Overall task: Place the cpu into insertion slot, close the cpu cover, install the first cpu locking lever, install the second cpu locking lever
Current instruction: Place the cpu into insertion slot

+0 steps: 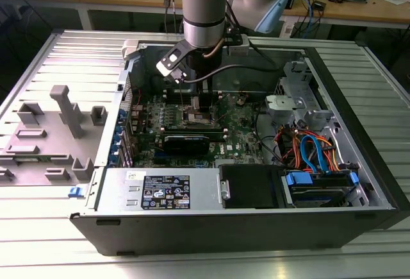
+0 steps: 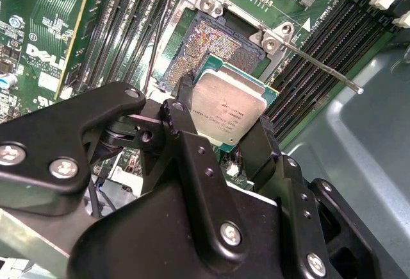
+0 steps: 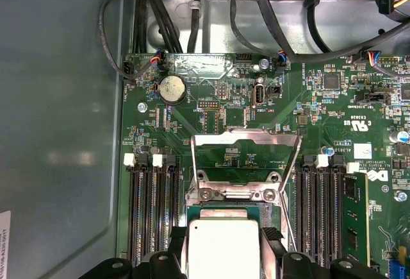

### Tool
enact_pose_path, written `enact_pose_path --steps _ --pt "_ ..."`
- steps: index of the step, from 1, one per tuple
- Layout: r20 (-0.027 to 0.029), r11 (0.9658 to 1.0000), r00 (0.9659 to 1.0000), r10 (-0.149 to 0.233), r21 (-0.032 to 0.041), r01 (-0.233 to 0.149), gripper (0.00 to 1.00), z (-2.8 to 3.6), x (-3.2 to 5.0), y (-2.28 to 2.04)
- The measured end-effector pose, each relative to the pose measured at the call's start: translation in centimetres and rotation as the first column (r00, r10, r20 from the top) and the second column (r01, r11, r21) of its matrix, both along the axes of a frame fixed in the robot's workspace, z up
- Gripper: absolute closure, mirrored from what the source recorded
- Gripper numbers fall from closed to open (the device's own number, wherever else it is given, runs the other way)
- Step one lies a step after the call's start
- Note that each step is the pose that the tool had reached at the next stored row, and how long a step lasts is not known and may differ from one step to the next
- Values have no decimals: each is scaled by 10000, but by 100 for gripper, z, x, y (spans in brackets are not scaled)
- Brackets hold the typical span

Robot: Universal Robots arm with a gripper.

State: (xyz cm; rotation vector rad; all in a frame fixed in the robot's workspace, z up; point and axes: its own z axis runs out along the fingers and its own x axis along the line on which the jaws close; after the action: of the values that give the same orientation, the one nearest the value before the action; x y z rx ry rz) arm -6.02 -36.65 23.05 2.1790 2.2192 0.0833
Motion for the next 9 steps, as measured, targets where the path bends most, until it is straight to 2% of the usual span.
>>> enact_pose_path --steps 5,9 --pt "1 10000 10000 7 1 -7 46 -26 -3 -7" --pt "1 10000 10000 79 6 -79 46 -80 -13 -13"
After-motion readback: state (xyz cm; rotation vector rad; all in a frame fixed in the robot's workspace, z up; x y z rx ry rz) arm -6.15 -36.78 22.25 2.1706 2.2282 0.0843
